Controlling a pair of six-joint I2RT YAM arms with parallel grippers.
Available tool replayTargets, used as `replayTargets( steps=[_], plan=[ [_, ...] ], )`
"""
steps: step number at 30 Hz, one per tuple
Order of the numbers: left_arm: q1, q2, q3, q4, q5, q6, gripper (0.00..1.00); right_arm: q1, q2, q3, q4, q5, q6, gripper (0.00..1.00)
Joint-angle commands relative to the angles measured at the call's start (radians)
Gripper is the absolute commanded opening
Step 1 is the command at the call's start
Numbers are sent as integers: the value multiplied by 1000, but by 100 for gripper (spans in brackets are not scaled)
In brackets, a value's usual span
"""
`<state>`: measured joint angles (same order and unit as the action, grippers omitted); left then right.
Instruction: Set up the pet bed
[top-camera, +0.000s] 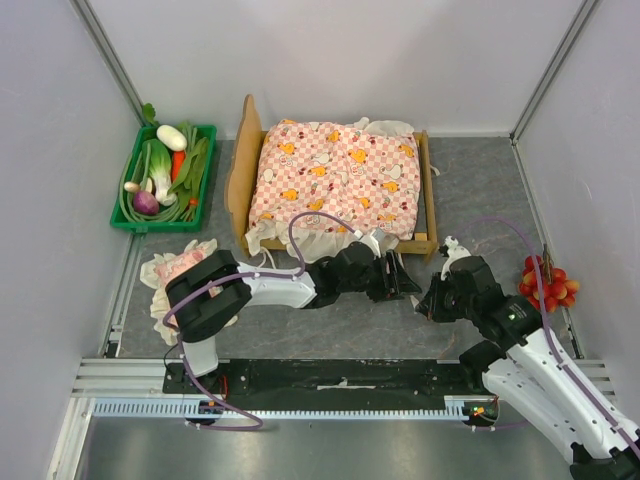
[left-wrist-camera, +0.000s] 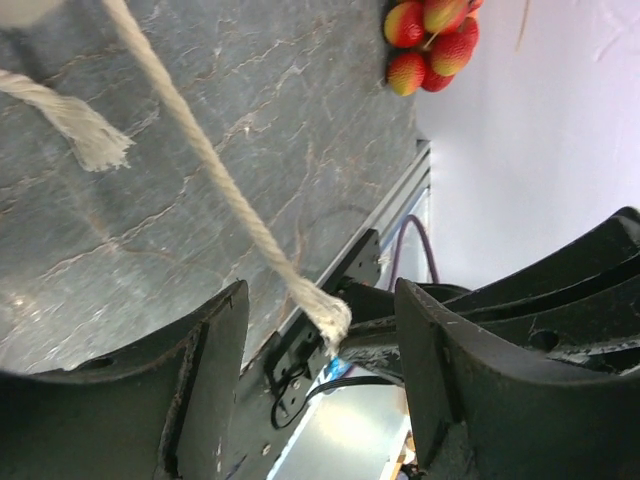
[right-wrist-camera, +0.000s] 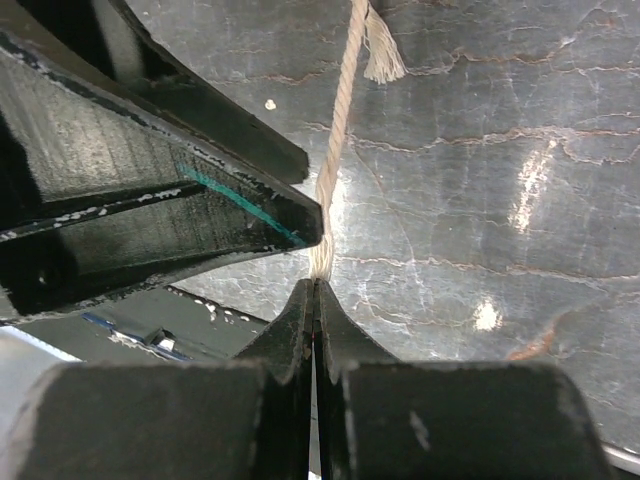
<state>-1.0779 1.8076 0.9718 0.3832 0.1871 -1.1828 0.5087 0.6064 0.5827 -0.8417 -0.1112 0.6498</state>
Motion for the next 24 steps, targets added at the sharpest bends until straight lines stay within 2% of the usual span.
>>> replayTargets(
  steps=[1, 13, 20, 24],
  plan=[
    [-8, 32, -12, 154, -21, -127, 64, 4, -30, -23, 58, -22, 37, 0],
    [-17, 50, -68, 198, -32, -221, 54, 4, -68, -57, 92, -21, 70, 0],
    [-20, 76, -55, 229, -17, -228, 35, 4, -76, -66, 95, -22, 76, 0],
    [-22, 87, -53, 243, -1, -233, 28, 4, -76, -70, 101, -25, 77, 0]
  ],
)
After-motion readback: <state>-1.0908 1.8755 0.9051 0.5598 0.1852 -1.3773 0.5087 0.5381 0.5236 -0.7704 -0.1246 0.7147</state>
